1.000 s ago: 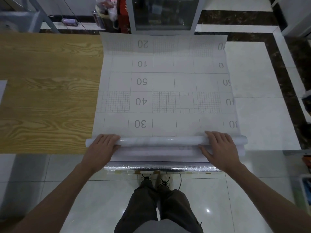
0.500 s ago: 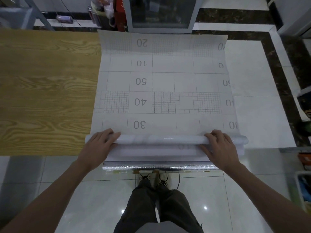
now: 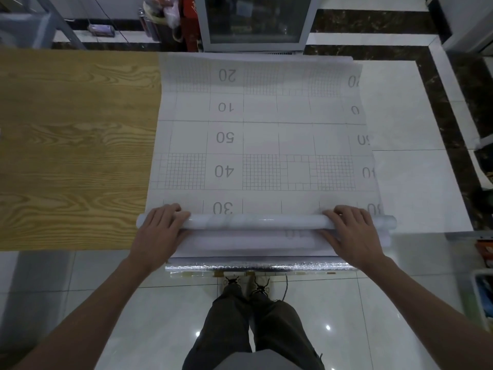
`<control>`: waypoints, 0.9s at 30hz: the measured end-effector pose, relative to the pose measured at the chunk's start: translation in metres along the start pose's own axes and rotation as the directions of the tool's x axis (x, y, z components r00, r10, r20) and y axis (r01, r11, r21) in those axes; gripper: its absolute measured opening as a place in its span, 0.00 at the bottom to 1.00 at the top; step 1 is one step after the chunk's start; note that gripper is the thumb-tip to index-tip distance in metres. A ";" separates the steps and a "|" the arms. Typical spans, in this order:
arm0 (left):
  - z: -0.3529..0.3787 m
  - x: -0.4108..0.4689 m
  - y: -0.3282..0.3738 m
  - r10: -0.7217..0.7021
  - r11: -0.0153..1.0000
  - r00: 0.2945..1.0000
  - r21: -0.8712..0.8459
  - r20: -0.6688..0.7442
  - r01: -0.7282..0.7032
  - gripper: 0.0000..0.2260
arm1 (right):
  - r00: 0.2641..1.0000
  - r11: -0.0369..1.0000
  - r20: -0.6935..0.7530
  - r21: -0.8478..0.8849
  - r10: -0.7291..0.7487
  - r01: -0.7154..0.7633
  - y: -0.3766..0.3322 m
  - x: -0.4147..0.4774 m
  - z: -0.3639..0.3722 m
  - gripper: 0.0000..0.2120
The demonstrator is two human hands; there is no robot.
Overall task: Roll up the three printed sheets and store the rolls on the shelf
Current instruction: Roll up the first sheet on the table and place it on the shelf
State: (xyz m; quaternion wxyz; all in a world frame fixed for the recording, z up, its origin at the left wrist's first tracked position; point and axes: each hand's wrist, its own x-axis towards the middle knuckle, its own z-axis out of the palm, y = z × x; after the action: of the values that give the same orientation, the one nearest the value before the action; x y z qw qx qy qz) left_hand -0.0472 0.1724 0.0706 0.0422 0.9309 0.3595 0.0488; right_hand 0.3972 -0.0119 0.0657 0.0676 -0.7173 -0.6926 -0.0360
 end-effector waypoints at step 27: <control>-0.006 0.008 0.010 0.024 1.000 1.000 -0.006 0.009 -0.024 0.23 | 0.999 0.999 -0.008 -0.040 -0.033 0.032 -0.003 0.002 -0.005 0.19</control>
State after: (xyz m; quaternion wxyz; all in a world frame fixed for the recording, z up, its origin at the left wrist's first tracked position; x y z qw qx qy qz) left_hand -0.0353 0.1705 0.0779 0.0460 0.9352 0.3480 0.0463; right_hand 0.3946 -0.0101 0.0708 0.0558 -0.7070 -0.7029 -0.0541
